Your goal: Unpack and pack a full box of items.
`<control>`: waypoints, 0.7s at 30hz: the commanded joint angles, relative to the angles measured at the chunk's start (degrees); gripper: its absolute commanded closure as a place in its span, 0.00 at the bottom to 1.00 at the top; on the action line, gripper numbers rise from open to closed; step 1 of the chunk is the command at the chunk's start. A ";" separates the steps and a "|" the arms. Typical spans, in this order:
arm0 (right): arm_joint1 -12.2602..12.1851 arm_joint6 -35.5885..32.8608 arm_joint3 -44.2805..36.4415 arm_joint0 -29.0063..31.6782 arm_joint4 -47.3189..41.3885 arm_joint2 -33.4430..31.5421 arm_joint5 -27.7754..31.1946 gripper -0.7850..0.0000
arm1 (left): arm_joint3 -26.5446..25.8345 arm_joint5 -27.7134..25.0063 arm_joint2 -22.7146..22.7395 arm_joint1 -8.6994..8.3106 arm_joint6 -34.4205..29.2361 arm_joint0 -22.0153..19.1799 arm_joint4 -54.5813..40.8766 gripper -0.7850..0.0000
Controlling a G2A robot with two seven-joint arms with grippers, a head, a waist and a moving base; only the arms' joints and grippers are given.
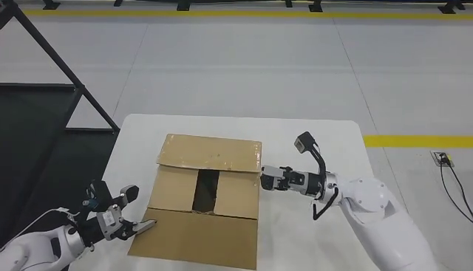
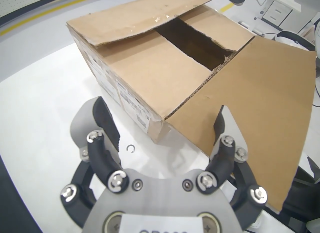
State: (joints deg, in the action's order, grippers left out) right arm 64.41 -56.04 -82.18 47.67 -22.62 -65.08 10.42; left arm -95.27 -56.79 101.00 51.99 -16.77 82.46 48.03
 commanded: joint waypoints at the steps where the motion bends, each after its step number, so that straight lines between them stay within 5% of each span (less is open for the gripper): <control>1: -0.06 -0.33 -0.14 0.45 -1.16 -0.31 -1.51 0.00 | -0.16 -0.09 -0.06 -0.07 0.15 -0.01 0.13 0.00; 21: 1.97 2.78 5.33 -4.60 -3.20 4.44 -3.10 0.00 | -1.28 1.50 -0.25 -0.50 1.99 1.43 -0.20 0.00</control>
State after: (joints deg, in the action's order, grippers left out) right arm 66.27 -53.41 -76.75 43.22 -25.53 -60.78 6.94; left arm -96.59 -55.38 100.82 51.50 -14.88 83.83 48.04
